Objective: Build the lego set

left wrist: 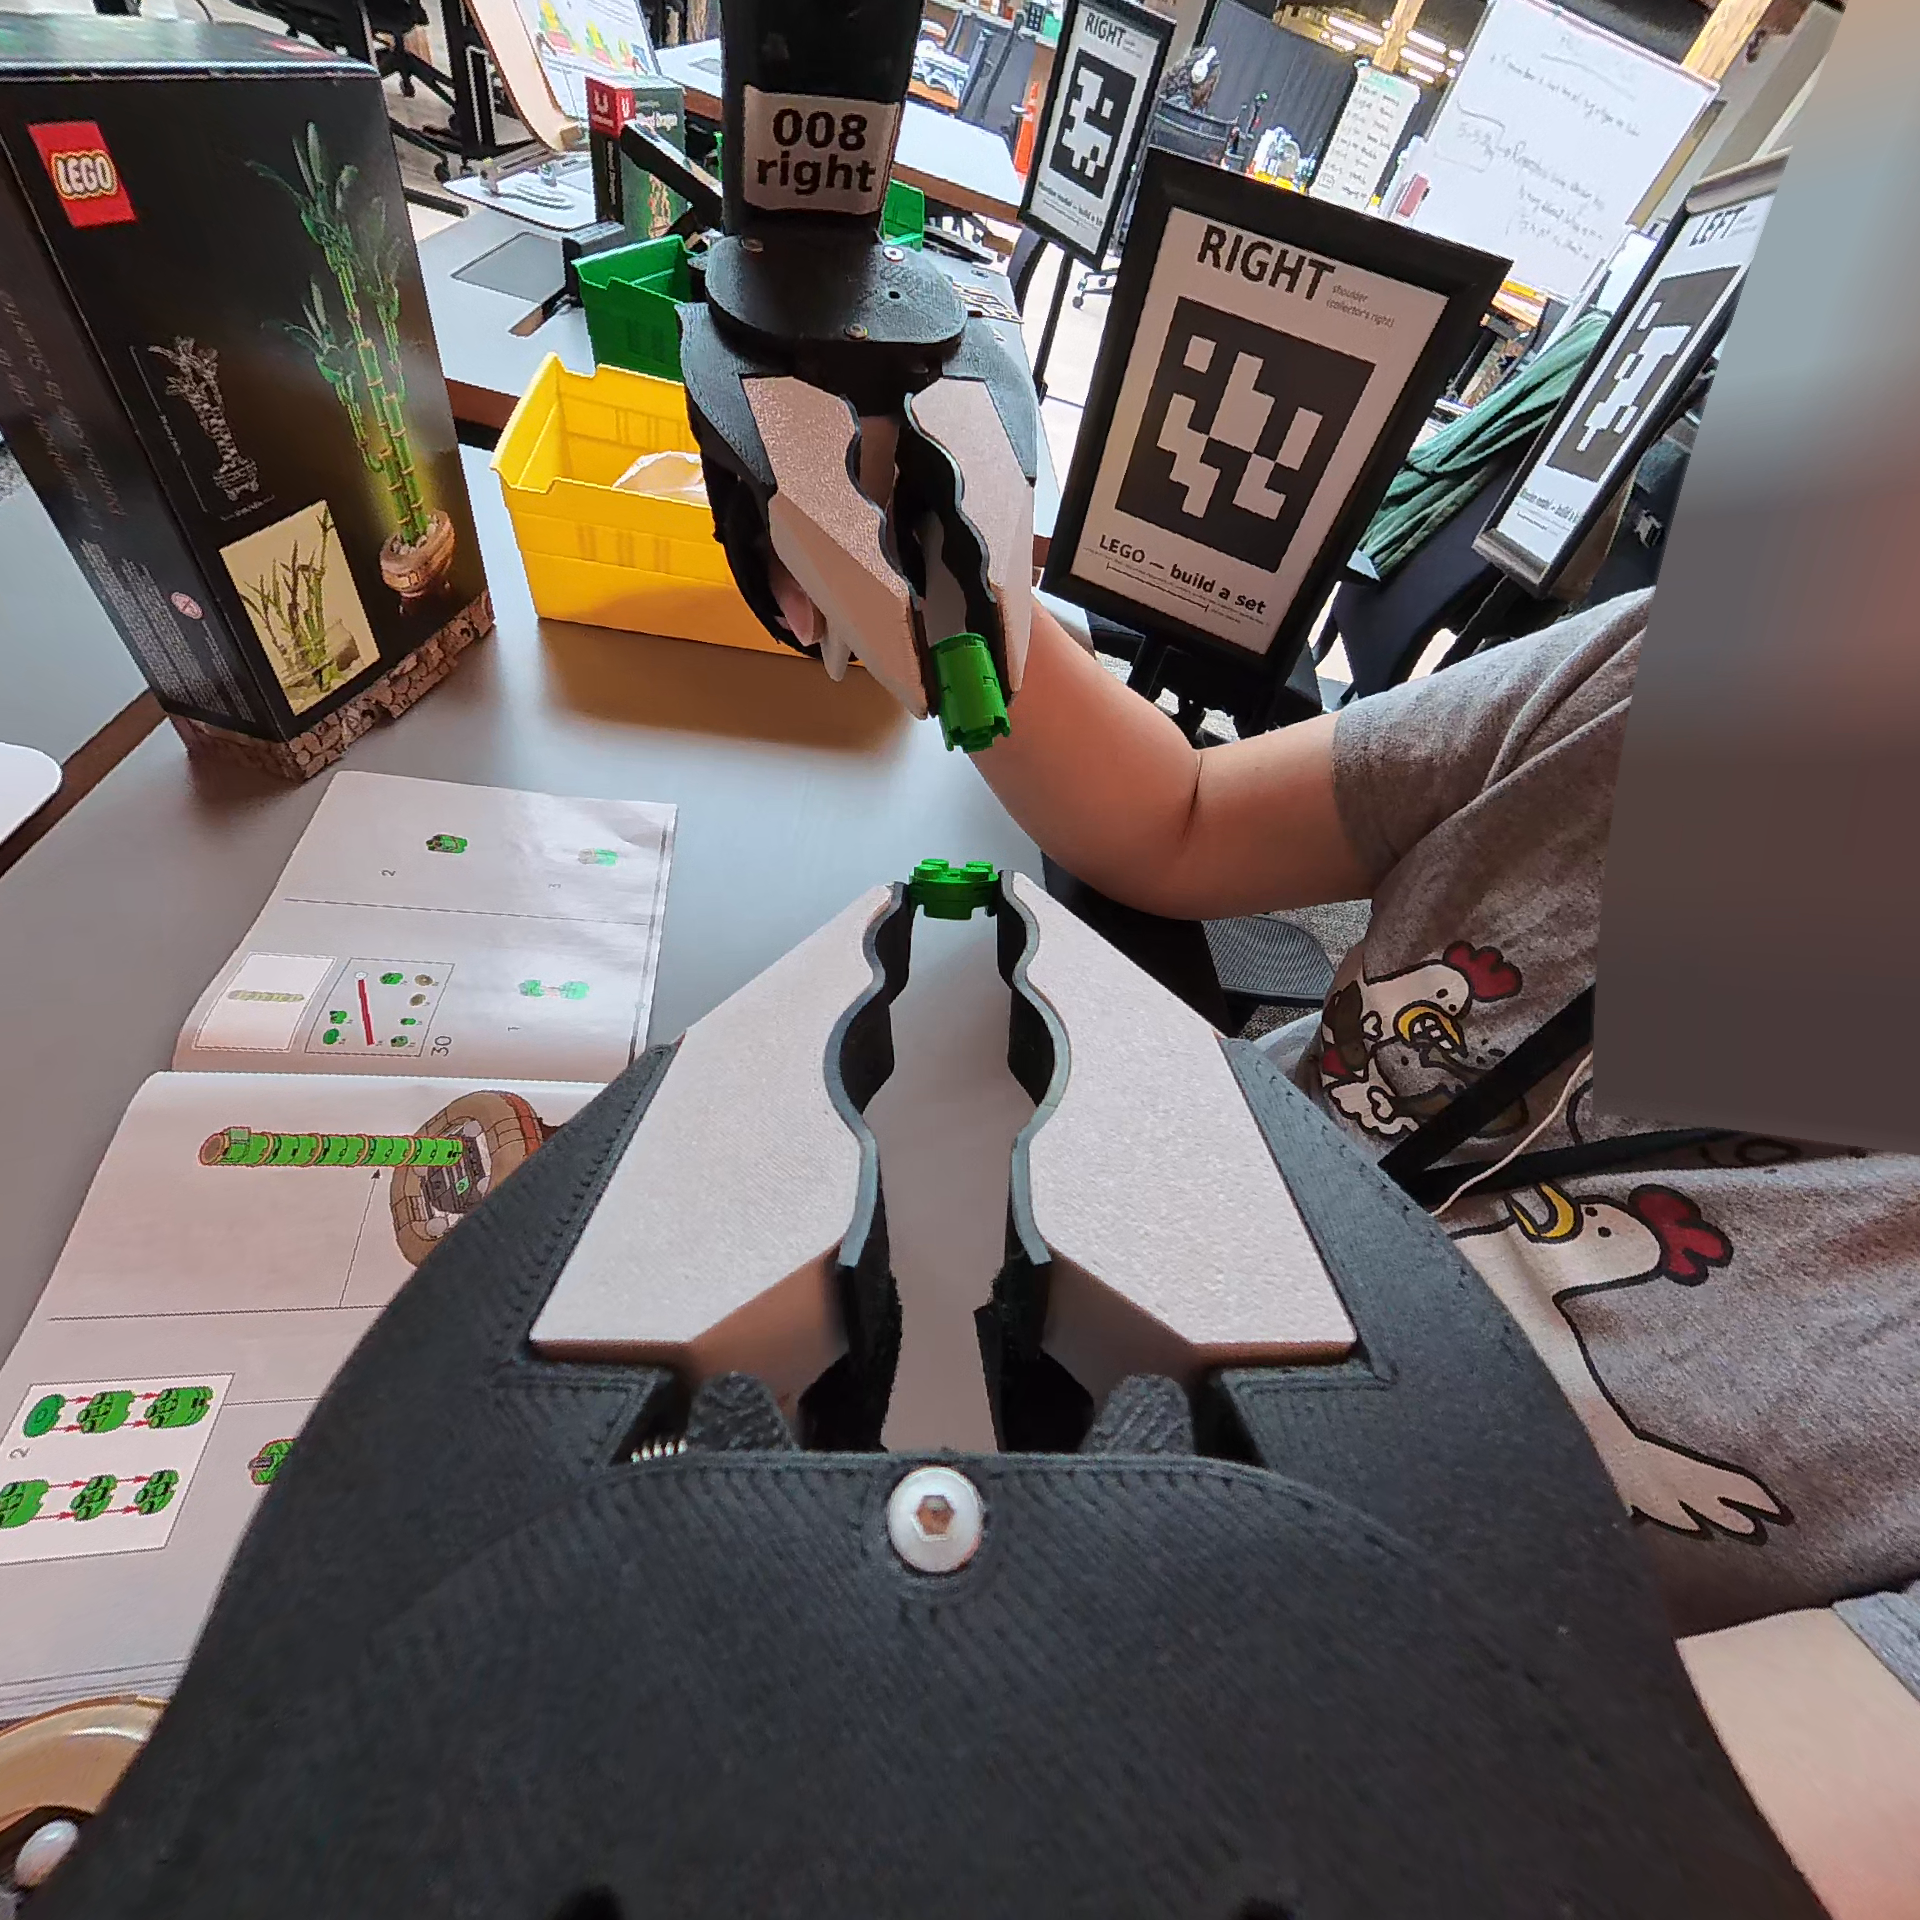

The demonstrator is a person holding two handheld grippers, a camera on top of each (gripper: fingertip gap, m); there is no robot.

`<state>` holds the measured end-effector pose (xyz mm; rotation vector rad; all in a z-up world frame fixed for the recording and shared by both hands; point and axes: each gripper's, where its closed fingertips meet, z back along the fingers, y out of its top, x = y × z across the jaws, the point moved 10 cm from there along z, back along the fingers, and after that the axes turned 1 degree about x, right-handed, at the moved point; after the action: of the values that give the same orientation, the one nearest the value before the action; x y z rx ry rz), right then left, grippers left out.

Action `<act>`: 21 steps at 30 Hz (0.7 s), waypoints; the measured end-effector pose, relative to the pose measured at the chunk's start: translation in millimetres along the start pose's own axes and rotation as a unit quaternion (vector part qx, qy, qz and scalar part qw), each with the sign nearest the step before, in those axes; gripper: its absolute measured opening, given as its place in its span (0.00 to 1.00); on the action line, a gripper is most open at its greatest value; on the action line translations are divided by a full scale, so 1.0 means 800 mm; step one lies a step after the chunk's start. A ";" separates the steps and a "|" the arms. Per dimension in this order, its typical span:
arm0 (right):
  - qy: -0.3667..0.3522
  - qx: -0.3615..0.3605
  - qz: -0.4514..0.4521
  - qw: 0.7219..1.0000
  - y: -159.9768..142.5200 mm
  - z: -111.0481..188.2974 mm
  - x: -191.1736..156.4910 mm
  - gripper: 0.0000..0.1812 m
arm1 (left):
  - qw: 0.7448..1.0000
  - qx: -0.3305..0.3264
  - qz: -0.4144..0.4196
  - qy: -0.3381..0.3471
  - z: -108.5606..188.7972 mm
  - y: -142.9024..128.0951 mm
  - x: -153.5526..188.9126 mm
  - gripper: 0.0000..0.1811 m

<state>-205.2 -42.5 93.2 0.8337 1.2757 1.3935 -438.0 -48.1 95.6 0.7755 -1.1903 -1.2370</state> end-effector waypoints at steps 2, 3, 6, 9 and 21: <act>-0.001 0.000 0.002 1.000 0.000 0.000 0.000 0.08 | 1.000 -0.001 -0.001 0.001 0.000 0.000 0.000 0.08; -0.002 0.000 0.002 1.000 0.000 0.000 0.000 0.08 | 1.000 -0.001 -0.001 0.001 0.000 0.000 0.000 0.08; -0.003 0.000 0.004 1.000 0.000 0.001 -0.001 0.08 | 1.000 -0.001 -0.001 0.000 0.000 0.000 0.000 0.08; -0.005 0.001 0.007 1.000 0.001 0.001 -0.001 0.08 | 1.000 -0.003 -0.002 0.000 -0.001 -0.001 0.000 0.08; -0.012 0.003 0.015 1.000 0.002 0.004 -0.001 0.08 | 1.000 -0.004 -0.003 0.001 -0.001 0.000 0.000 0.08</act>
<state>-202.7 -42.6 95.9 0.8737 1.2538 1.3995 -437.4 -48.6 95.2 0.7754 -1.1823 -1.2457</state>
